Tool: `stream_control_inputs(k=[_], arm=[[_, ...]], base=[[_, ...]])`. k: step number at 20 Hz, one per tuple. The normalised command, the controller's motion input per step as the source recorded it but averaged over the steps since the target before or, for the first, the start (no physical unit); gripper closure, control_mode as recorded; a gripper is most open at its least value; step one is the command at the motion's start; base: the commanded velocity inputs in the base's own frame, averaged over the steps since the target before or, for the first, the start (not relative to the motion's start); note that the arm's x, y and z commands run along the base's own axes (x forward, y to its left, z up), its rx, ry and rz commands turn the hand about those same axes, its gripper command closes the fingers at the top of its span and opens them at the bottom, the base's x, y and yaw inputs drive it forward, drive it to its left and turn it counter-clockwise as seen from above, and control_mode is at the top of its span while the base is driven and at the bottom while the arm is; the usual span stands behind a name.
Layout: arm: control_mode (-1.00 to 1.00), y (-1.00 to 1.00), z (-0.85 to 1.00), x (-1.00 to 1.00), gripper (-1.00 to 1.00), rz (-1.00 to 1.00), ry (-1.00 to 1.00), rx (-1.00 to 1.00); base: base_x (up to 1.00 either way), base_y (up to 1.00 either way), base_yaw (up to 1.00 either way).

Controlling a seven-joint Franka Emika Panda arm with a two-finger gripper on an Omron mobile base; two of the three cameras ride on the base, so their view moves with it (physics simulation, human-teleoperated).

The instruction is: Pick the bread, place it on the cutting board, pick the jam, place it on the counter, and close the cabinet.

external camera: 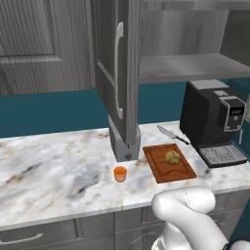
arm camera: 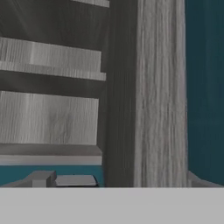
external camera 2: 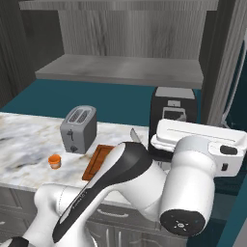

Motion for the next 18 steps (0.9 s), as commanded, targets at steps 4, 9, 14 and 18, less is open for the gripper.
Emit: stream_control_inputs(k=[4,9,14,18], arm=[[-1.00,0.00,0.00,0.35,-1.00,0.00,0.00,0.00],[-1.00,0.01,-0.01,0.14,-1.00,0.04,0.01,0.00],[-1.00,0.15,-0.03,0.00,-1.00,0.11,0.04,0.00],[-1.00,0.23,-0.01,0.00,-1.00,0.11,0.04,0.00]], base=[[0.00,0.00,0.00],[0.00,0.00,0.00],[0.00,0.00,0.00],[0.00,0.00,0.00]])
